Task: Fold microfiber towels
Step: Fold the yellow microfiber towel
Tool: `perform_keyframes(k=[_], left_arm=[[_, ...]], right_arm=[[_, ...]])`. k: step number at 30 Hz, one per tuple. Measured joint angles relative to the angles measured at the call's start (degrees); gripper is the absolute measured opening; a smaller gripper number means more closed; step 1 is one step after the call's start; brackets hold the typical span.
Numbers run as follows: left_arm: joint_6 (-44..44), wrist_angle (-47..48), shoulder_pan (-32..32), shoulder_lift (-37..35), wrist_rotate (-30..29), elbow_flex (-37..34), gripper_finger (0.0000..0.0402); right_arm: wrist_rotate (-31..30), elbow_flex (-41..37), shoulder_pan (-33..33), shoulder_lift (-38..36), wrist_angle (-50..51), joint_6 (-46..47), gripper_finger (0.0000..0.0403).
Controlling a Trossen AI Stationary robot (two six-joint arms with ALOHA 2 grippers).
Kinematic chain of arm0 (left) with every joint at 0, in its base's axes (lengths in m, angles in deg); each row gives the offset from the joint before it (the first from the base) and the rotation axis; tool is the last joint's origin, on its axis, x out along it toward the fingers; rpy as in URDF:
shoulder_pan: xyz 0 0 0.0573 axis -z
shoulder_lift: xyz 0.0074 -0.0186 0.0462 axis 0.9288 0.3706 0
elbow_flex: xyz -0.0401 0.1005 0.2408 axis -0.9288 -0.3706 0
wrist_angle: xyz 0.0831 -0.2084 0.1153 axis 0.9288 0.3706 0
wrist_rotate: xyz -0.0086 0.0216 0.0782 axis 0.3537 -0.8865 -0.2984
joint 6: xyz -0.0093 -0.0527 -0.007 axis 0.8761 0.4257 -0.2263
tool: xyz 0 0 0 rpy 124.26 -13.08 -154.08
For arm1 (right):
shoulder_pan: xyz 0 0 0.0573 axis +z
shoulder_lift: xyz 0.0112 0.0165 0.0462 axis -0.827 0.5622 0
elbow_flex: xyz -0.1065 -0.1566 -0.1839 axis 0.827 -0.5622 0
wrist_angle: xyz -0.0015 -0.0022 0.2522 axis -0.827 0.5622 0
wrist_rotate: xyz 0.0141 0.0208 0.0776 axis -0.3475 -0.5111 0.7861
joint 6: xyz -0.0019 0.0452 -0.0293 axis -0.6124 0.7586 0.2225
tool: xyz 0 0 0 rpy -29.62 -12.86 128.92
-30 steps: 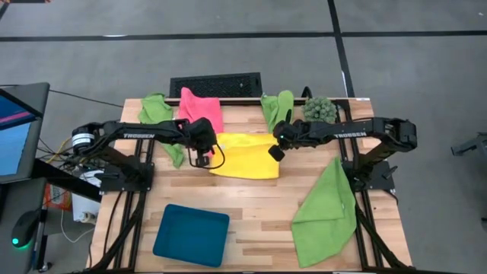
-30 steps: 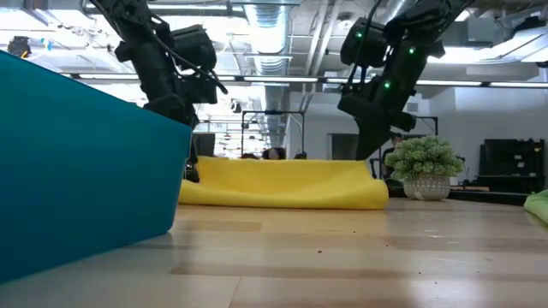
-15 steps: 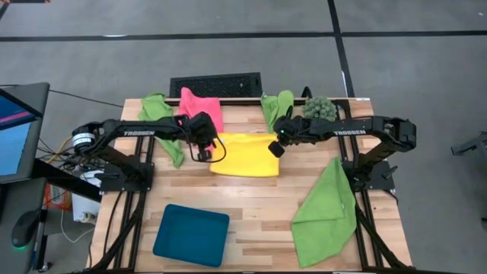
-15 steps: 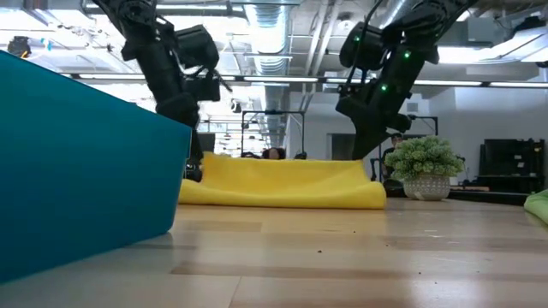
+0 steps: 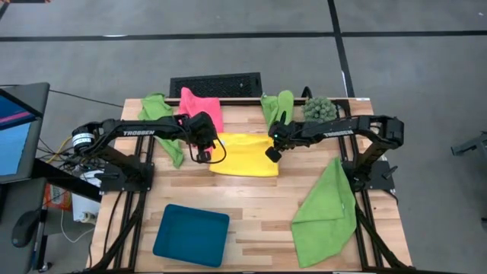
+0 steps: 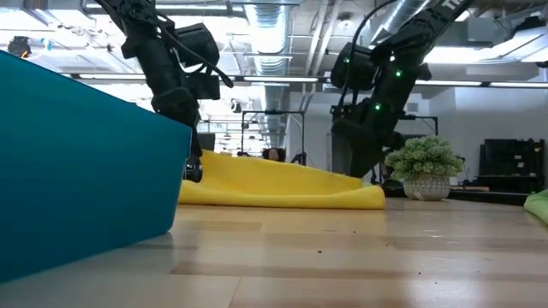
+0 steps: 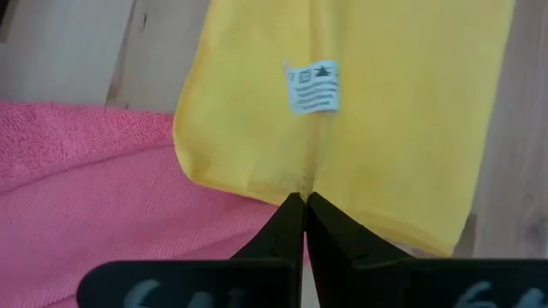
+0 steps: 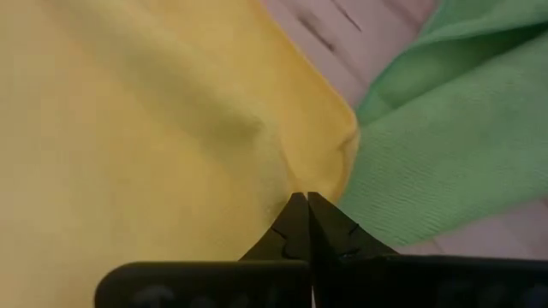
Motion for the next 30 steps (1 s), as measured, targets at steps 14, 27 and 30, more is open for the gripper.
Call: perform_keyframes(k=[14,27,30], left_arm=[[-0.46,-3.6,-1.18,1.86,-3.61,0.0,0.0035],[0.04,-2.83,-3.34,1.86,-5.49,0.0,0.0134],[-0.61,-2.42,-4.15,1.84,-5.55,0.0,0.0156]], right_arm=[[-1.72,0.04,-0.2,-0.28,-1.8,0.04,0.0077],[-1.71,0.04,-2.8,-0.32,-2.15,0.01,0.0203],[-1.72,0.04,-3.53,-1.55,-2.26,-0.14,0.0223]])
